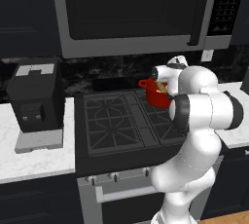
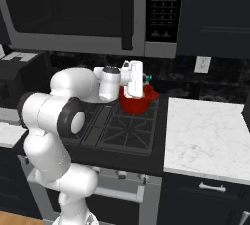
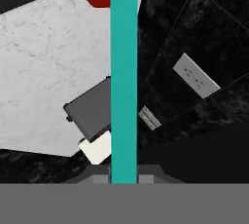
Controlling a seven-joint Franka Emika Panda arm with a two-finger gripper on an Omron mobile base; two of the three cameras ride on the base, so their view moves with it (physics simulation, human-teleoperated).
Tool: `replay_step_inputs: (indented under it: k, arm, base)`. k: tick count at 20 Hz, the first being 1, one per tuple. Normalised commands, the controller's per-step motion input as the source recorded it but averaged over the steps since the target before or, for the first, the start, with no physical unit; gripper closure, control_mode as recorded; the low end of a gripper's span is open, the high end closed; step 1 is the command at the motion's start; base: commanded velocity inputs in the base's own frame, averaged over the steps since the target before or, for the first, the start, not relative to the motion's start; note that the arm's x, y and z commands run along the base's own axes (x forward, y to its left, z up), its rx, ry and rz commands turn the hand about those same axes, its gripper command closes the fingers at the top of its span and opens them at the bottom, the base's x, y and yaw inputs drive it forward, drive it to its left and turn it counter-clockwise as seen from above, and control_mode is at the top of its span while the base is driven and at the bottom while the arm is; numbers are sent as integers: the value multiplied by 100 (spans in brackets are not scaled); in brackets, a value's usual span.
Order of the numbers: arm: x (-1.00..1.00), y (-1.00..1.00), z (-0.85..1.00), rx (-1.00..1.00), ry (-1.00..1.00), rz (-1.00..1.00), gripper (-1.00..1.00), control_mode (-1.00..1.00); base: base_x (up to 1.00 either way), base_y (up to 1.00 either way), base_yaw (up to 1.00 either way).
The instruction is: Put the lemon wedge and potato in the pot. Retrieve the spatula and lightly stir the vegetables in the pot.
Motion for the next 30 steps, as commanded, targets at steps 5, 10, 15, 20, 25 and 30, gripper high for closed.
replay_step_inputs:
  k: [5, 10, 15, 20, 25, 30]
  arm:
    - [35, 7, 0, -18, 12, 0, 100, -100]
    - [55, 49, -9, -17, 19, 0, 100, -100]
    - [60, 39, -12, -15, 18, 0, 100, -100]
    - [40, 24, -38, -18, 8, 0, 100, -100]
    - [22, 9, -48, -21, 1, 0, 100, -100]
    - [31, 0, -19, -20, 6, 0, 100, -100]
  base:
    - [0, 0, 0]
    - [0, 0, 0]
    - [0, 0, 0]
    - [0, 0, 0]
    - [0, 0, 0]
    - [0, 0, 0]
